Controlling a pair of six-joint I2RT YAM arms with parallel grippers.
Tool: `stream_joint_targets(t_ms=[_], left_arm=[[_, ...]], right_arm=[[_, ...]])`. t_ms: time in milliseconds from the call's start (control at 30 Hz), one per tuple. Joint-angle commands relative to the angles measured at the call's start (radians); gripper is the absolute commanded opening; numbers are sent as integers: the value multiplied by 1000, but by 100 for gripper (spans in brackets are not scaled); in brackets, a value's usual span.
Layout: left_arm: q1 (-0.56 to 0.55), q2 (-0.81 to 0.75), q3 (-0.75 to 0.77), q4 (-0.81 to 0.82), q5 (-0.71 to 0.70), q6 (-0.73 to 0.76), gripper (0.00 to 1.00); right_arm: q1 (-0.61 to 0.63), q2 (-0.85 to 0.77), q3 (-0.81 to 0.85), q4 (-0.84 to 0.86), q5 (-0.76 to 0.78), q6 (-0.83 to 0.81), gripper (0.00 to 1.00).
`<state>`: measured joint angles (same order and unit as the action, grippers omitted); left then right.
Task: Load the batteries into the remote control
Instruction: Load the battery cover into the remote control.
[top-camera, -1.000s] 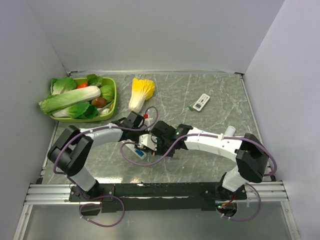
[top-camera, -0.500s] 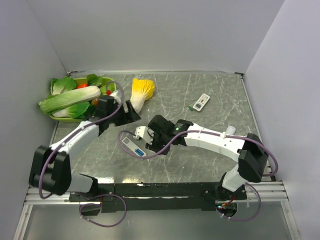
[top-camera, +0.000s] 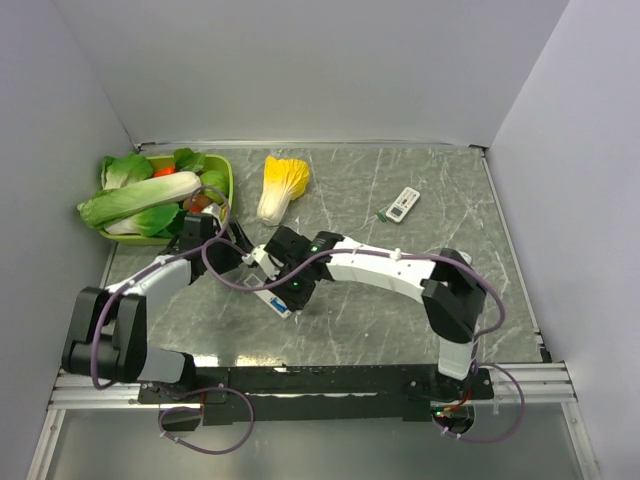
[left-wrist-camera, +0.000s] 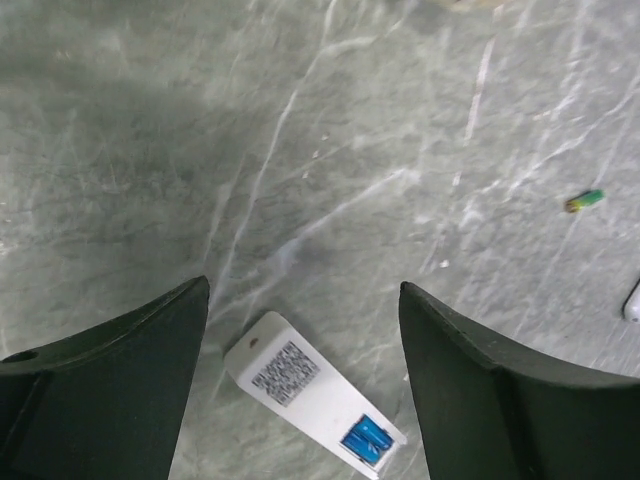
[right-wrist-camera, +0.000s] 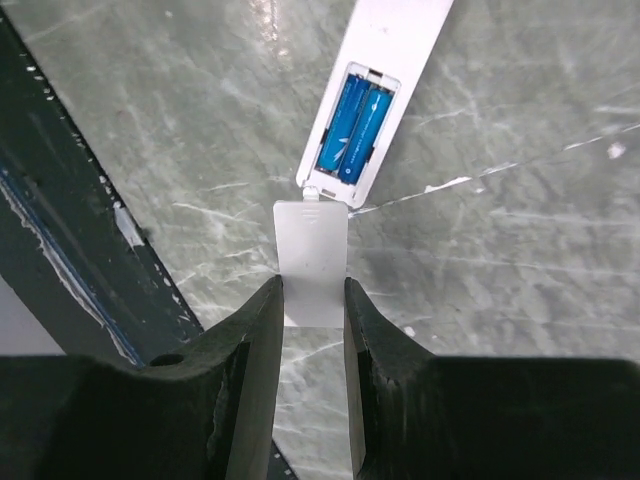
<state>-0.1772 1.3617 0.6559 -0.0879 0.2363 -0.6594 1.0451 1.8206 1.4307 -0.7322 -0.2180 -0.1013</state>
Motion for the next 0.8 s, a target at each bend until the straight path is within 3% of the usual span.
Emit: stream_joint_targets(t_ms=[0,167,267,433,767], left_arm=[[2,68,28,57,61,-11,80],[1,111,5,71,133,-40,75],[1,97,-25,80,156,-66,65],[-1,62,-74,80,176,-86,60],[-2,-10,-122,80,175,-92,60]], right_arm=[[6,84,114,-53,3,78,20],[6,124,146,-53,-1,100,20],[7,141,152,-64,-4,127,20],[6,167,163,-85,6,127,20],[6,221,238,-139,14,111,20]])
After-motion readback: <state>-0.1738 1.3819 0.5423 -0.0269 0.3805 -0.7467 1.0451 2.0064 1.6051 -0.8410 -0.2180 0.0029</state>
